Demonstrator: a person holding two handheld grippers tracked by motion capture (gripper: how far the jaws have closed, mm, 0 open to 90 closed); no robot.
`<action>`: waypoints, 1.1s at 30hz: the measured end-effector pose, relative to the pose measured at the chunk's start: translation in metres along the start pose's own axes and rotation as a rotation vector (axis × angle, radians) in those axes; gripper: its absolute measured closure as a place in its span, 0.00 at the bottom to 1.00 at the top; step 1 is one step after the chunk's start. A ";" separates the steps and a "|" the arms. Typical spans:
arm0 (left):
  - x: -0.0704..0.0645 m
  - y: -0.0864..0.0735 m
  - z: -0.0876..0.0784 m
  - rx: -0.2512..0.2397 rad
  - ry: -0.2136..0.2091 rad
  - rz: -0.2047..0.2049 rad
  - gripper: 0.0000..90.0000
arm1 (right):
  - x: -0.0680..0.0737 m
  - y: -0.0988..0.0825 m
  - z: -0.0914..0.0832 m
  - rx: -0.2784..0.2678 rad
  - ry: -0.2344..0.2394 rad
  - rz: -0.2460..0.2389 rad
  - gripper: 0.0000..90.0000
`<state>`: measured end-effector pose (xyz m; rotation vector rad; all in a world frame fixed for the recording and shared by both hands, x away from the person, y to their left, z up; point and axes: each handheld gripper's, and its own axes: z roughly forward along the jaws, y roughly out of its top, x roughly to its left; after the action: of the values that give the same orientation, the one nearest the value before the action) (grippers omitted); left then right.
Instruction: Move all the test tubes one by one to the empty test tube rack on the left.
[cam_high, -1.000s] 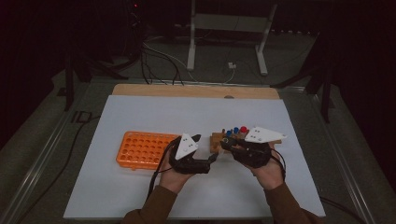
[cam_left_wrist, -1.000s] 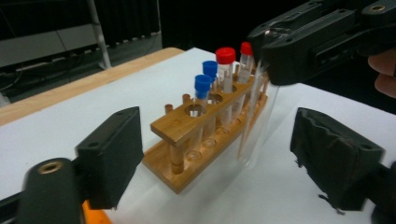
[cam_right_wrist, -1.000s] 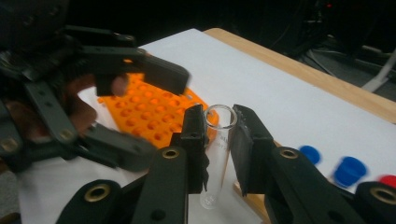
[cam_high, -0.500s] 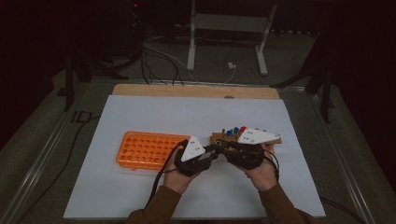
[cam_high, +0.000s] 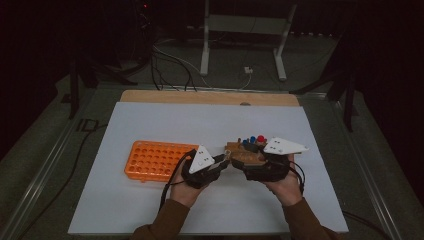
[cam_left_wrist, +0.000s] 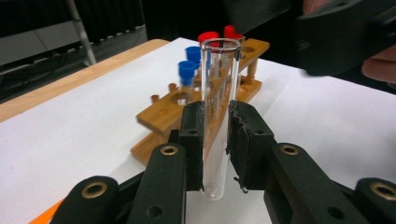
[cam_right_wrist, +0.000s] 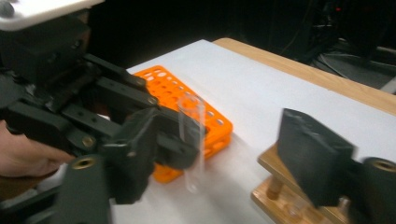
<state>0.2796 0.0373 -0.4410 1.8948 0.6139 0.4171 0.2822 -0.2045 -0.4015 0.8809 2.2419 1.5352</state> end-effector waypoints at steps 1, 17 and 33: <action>0.001 -0.001 -0.002 0.002 0.004 -0.003 0.84 | -0.001 -0.002 -0.001 -0.001 -0.016 0.003 0.17; 0.021 -0.020 -0.026 0.019 0.065 -0.044 0.84 | -0.022 -0.033 -0.022 -0.003 -0.126 0.036 0.00; 0.030 -0.043 -0.042 0.041 0.101 -0.085 0.84 | -0.029 -0.055 -0.035 0.015 -0.169 0.045 0.00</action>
<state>0.2712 0.0995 -0.4648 1.8871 0.7729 0.4502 0.2673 -0.2621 -0.4403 1.0314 2.1304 1.4069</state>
